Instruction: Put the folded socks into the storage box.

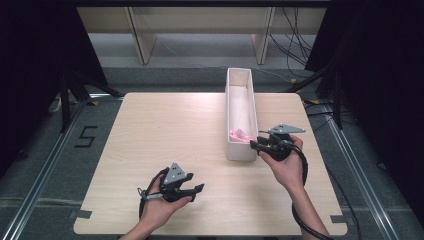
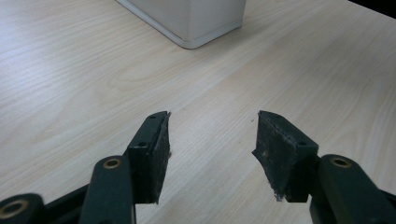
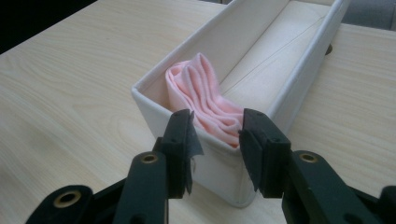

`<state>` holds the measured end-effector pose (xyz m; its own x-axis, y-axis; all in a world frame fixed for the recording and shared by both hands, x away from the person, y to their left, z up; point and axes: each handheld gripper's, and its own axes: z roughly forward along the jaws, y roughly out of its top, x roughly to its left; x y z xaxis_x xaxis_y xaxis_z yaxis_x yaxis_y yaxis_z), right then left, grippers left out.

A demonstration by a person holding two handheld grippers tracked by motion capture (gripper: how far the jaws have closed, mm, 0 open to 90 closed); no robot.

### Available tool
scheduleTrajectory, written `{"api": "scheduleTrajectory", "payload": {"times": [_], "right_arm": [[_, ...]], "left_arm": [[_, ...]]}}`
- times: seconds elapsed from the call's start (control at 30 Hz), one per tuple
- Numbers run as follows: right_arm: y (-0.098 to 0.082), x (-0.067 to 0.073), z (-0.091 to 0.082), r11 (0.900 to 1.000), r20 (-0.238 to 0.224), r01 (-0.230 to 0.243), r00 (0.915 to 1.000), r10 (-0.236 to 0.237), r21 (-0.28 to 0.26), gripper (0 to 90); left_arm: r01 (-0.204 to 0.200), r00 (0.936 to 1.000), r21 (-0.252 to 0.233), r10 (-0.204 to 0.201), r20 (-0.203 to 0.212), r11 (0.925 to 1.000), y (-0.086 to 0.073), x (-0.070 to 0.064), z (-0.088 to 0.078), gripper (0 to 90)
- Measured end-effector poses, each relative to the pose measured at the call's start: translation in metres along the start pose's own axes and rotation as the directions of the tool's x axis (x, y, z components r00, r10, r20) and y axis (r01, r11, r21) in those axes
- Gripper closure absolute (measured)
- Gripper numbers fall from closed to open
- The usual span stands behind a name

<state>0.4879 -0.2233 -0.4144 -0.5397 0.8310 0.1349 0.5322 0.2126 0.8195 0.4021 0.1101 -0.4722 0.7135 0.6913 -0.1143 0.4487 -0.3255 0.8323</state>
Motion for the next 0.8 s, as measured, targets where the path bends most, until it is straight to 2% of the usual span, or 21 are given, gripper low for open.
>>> {"api": "scheduleTrajectory", "payload": {"times": [0.07, 0.1, 0.13, 0.17, 0.27, 0.3, 0.33, 0.37, 0.4, 0.43, 0.47, 0.5, 0.53, 0.57, 0.6, 0.73, 0.77, 0.8], "right_arm": [[-0.002, 0.001, -0.004, 1.000, 0.009, -0.018, 0.9998, 0.018, -0.004, 62.7], [-0.003, 0.002, -0.005, 1.000, 0.016, -0.012, 0.9998, 0.013, -0.027, 62.8], [-0.003, 0.003, -0.007, 0.999, 0.019, -0.020, 0.9996, 0.021, -0.040, 62.7], [-0.002, 0.001, -0.010, 0.999, 0.014, -0.002, 0.9999, 0.003, -0.036, 62.4], [-0.002, 0.002, -0.012, 0.999, 0.014, 0.005, 0.9999, -0.004, -0.033, 62.4], [-0.003, 0.003, -0.015, 1.000, 0.030, 0.002, 0.9995, -0.001, -0.026, 62.4], [-0.003, 0.003, -0.015, 1.000, 0.030, 0.002, 0.9995, -0.001, -0.026, 62.4], [-0.004, 0.002, -0.014, 1.000, 0.016, 0.009, 0.9998, -0.009, -0.027, 62.4], [-0.005, 0.005, -0.015, 1.000, 0.018, -0.014, 0.9997, 0.014, -0.026, 62.4], [-0.007, 0.005, -0.015, 1.000, 0.020, -0.013, 0.9997, 0.013, -0.023, 62.2], [-0.007, 0.005, -0.015, 1.000, 0.020, -0.013, 0.9997, 0.013, -0.023, 62.2], [-0.008, 0.004, -0.016, 1.000, 0.024, 0.013, 0.9996, -0.013, -0.018, 62.1], [-0.010, 0.004, -0.016, 1.000, 0.019, 0.009, 0.9998, -0.008, -0.025, 62.0], [-0.011, 0.006, -0.017, 1.000, 0.020, -0.009, 0.9998, 0.010, -0.014, 61.8], [-0.011, 0.004, -0.018, 1.000, 0.030, 0.020, 0.9994, -0.020, -0.019, 61.7], [-0.016, 0.005, -0.021, 1.000, 0.031, 0.023, 0.9993, -0.022, -0.011, 61.2], [-0.018, 0.006, -0.021, 1.000, 0.030, 0.026, 0.9992, -0.026, -0.017, 61.0], [-0.021, 0.009, -0.022, 1.000, 0.022, -0.003, 0.9997, 0.004, -0.013, 60.6]], "left_arm": [[0.001, 1.0000, 0.004, -0.001, -0.010, 1.0000, -0.001, 0.002, -0.001, 42.5], [-0.008, 0.9999, 0.011, 0.008, -0.011, 0.9999, -0.001, 0.003, -0.002, 42.5], [0.006, 0.9999, 0.004, -0.006, -0.011, 1.0000, -0.001, 0.003, -0.003, 42.4], [0.007, 0.9999, 0.000, -0.007, -0.013, 1.0000, -0.002, 0.004, -0.003, 42.3], [0.010, 0.9996, 0.002, -0.010, -0.025, 1.0000, -0.002, 0.005, -0.005, 42.3], [0.000, 0.9996, 0.010, 0.000, -0.026, 1.0000, -0.003, 0.006, -0.006, 42.2], [0.011, 0.9998, -0.002, -0.011, -0.019, 0.9999, -0.003, 0.007, -0.005, 42.2], [0.011, 0.9995, -0.005, -0.011, -0.029, 0.9999, -0.004, 0.007, -0.005, 42.2], [0.000, 0.9996, 0.008, 0.000, -0.029, 1.0000, -0.004, 0.008, -0.006, 42.1], [0.018, 0.9995, -0.009, -0.019, -0.025, 0.9998, -0.005, 0.008, -0.005, 42.0], [0.018, 0.9995, -0.002, -0.018, -0.028, 0.9998, -0.005, 0.008, -0.005, 42.0], [0.001, 0.9995, 0.015, 0.000, -0.031, 0.9999, -0.005, 0.010, -0.007, 41.9], [0.017, 0.9995, 0.000, -0.017, -0.028, 0.9998, -0.005, 0.010, -0.007, 41.9], [0.010, 0.9995, 0.007, -0.010, -0.030, 0.9999, -0.006, 0.012, -0.008, 41.9], [0.017, 0.9992, -0.001, -0.017, -0.036, 0.9998, -0.006, 0.012, -0.008, 41.8], [0.016, 0.9989, 0.008, -0.015, -0.043, 0.9998, -0.008, 0.017, -0.012, 42.0], [0.026, 0.9985, -0.003, -0.026, -0.048, 0.9997, -0.009, 0.018, -0.013, 42.0], [0.026, 0.9986, 0.004, -0.026, -0.046, 0.9996, -0.010, 0.020, -0.014, 41.9]]}}
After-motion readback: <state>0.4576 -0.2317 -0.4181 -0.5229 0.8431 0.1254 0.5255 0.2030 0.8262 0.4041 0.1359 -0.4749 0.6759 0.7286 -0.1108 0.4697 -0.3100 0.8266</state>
